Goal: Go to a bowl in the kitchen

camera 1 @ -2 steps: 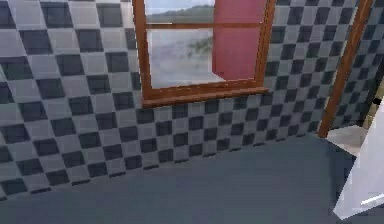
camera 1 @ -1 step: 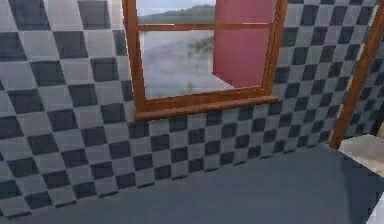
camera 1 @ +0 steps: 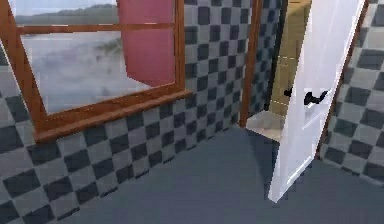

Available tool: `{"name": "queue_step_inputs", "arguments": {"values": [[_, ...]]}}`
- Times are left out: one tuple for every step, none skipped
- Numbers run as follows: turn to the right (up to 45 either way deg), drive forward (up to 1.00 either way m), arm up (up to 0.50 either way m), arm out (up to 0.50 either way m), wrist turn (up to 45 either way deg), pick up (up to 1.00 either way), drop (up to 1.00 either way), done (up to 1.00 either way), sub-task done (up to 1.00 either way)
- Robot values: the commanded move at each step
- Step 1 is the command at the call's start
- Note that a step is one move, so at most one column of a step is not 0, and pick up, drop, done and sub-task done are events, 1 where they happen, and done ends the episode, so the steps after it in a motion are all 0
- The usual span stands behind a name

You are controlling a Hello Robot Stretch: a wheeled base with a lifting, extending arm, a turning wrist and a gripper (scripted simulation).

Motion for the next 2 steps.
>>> {"name": "queue_step_inputs", "arguments": {"values": [[0.0, 0.25, 0.00, 0.00, 0.0, 0.00, 0.00, 0.00, 0.00], [12.0, 0.00, 0.00, 0.00, 0.0, 0.00, 0.00, 0.00, 0.00]]}}
